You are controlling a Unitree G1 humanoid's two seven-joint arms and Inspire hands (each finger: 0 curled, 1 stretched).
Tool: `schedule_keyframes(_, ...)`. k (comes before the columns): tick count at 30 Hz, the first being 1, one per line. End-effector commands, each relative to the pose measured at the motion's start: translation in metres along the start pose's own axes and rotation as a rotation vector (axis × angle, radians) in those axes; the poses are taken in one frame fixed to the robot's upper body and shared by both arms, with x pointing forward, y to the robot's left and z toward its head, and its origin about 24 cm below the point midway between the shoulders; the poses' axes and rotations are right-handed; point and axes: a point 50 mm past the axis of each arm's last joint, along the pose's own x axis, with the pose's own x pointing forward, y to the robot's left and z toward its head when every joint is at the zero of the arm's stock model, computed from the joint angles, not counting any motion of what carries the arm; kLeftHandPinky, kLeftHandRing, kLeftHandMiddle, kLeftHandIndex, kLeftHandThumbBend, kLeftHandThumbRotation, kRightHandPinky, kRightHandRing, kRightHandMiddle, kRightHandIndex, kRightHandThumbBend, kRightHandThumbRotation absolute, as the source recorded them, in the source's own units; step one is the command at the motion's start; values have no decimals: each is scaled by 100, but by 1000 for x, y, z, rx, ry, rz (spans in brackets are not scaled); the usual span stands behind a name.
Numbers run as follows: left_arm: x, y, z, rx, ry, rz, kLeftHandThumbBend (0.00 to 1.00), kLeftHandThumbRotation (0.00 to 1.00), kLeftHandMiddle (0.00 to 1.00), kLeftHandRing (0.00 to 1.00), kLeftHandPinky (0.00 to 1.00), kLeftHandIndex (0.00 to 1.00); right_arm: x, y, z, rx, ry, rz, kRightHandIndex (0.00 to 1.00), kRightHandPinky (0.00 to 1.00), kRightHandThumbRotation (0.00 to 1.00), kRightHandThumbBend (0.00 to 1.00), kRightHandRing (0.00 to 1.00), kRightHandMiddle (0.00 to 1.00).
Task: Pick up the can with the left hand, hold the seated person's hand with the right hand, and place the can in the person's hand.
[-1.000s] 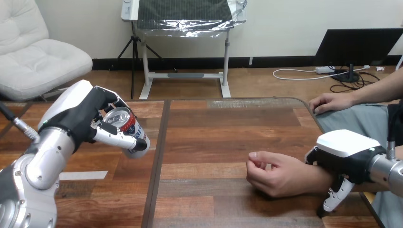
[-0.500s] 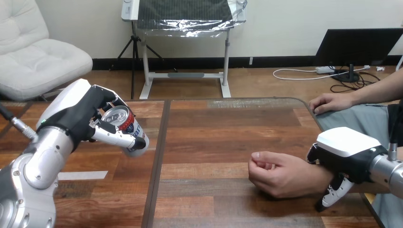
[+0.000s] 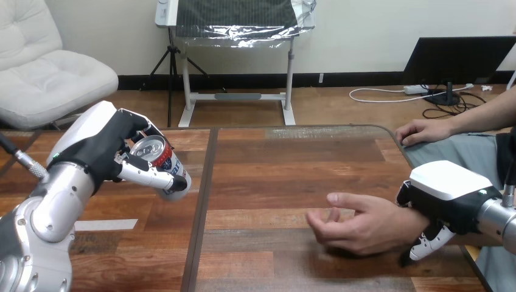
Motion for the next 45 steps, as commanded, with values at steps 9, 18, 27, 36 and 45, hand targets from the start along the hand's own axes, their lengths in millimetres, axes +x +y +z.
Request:
schedule_keyframes(9,7,19,21,17,-94,80,64,0,37,26,18,49,7,17,8,119,-12,3,28,9,34,78,15,23)
schedule_keyframes(18,10,17,23,4,-113,70,64,0,36,25,18,49,9,15,8,141,-11,-8,29,9,34,79,16,24)
schedule_keyframes(27,16,14,25,-10,-123,58,63,0,37,26,18,49,10,10,8,163,-10,-31,31,10,35,82,16,23)
schedule_keyframes(36,22,9,28,-32,-134,39,63,0,38,28,20,50,11,3,8,185,-14,-61,33,9,36,86,15,23)
schedule_keyframes(45,30,4,34,-36,-160,21,63,0,40,31,23,49,12,-5,9,196,-16,-69,36,15,37,88,22,30)
